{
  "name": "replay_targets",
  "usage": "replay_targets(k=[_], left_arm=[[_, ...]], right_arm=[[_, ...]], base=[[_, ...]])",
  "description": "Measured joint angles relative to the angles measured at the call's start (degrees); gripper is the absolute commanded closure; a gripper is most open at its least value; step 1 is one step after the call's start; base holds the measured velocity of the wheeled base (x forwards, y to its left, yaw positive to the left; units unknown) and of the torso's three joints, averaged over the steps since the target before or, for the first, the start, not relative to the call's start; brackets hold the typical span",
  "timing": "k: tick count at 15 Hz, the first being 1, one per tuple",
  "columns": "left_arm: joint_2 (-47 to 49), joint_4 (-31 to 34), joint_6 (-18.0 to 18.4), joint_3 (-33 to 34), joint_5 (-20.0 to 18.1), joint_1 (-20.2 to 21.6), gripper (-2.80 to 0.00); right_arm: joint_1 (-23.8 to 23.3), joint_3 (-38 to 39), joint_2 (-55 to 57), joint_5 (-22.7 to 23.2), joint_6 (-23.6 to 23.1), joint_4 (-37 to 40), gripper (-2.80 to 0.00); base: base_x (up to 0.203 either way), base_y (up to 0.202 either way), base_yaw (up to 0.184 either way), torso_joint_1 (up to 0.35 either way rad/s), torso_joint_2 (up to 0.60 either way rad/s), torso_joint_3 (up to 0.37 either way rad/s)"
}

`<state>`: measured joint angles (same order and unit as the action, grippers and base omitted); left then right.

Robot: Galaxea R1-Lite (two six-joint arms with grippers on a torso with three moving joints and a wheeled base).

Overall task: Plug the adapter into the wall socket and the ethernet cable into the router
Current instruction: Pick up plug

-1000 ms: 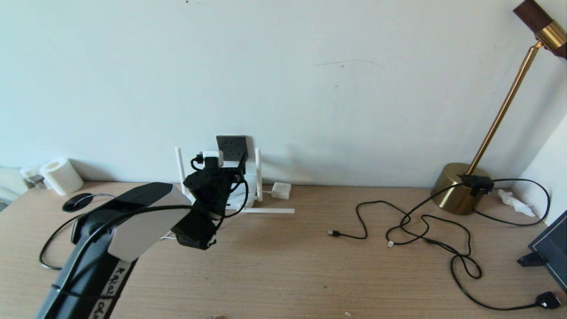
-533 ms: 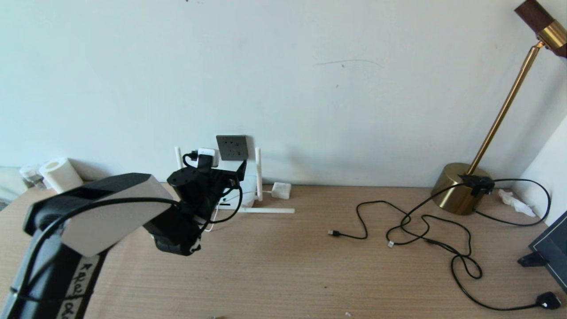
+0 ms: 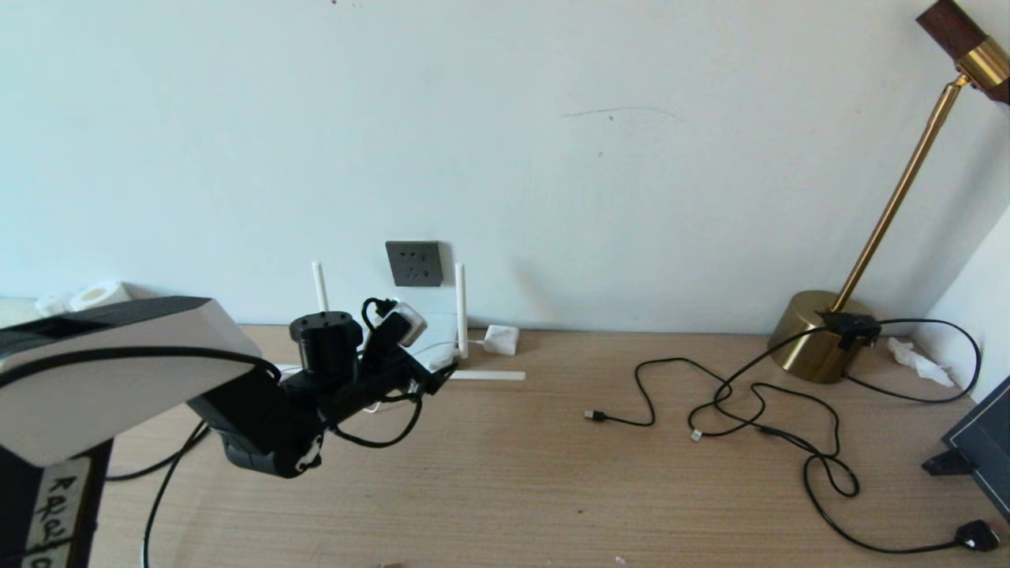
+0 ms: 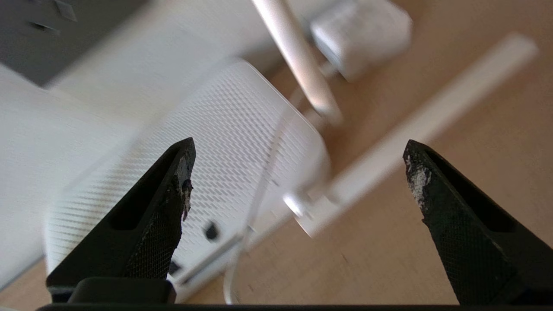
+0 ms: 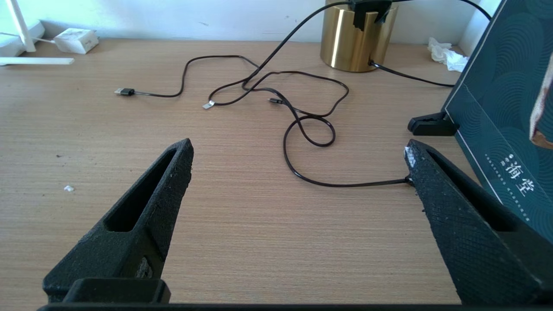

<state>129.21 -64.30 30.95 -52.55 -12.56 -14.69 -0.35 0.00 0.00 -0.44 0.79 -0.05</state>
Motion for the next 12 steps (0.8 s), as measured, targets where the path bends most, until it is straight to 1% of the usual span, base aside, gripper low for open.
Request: replay_targets(k=[2,3,7,10,12], left_arm=[[-1.42,6.91,3.04,-0.37,-0.06,0.21,-2.8],[-1.67,8.51,4.59,-1.41,0.29,0.44,-2.8],[-1.89,9.35,7.55,-4.28,1.54,1.99,-2.8],[-1.39,10.4,10.07,-5.91,4.55,2.42,-2.8],[-0.62,11.22,10.23,-6.34,4.76,2.34,-2.8]], right_arm=[[0.0,0.0,0.0,0.02,-0.03,0.02,-2.8],[0.02,0.0,0.0,0.0,-0.04,0.0,-2.8],[0.02,0.0,0.0,0.0,-0.02,0.01,-2.8],[0.02,0.0,0.0,0.0,0.0,0.02,-2.8],[0.02,0.0,0.0,0.0,0.0,0.0,-2.8]], base=[[0.0,0.0,0.0,0.0,0.0,0.0],[0.0,0.0,0.0,0.0,0.0,0.0],[0.0,0.0,0.0,0.0,0.0,0.0],[0.0,0.0,0.0,0.0,0.0,0.0],[0.0,0.0,0.0,0.0,0.0,0.0]])
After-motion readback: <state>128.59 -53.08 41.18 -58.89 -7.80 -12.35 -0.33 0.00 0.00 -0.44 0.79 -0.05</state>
